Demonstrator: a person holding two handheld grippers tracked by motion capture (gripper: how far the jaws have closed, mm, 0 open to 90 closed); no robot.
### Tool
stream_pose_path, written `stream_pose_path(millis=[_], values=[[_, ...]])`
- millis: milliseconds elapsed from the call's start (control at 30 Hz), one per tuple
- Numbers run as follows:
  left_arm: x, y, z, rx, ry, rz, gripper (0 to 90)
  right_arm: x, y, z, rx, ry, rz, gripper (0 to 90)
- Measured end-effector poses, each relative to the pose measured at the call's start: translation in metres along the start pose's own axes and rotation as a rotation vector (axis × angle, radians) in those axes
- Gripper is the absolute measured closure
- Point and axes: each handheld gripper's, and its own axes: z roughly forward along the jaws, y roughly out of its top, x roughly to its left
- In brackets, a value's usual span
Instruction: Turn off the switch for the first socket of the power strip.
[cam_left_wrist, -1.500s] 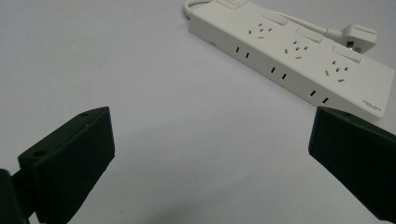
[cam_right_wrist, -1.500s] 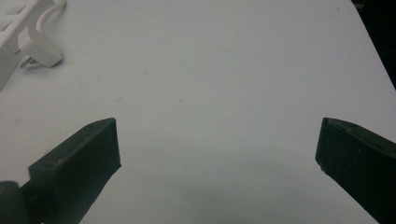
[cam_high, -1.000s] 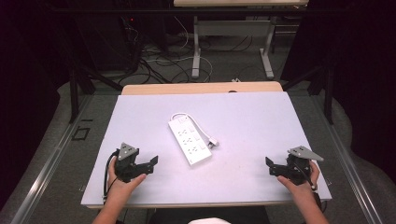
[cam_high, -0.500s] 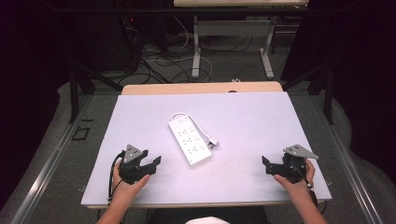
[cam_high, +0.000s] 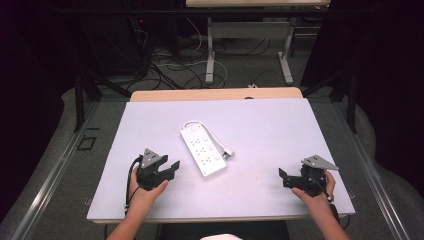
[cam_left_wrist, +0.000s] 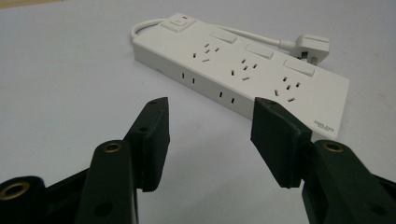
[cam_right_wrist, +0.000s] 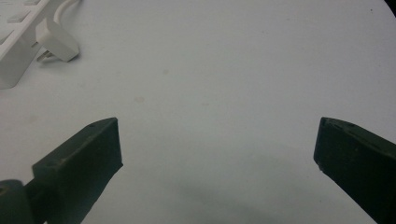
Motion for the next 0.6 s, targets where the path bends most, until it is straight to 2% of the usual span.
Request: stream_pose_path(millis=[100,300,600], values=[[-0.001,0.005,0.007,-0.002,-0.014,-0.005,46.9,0.001,0.0,0.0,0.002,0.009,-0.018,0.5],[-0.006,0.016,0.018,-0.032,-0.02,-0.016,46.9,0.002,0.0,0.001,-0.002,0.013,-0.018,0.6],[-0.017,0.028,0.035,-0.03,-0.048,-0.031,51.2,0.002,0.0,0.001,-0.001,0.015,-0.021,0.7]])
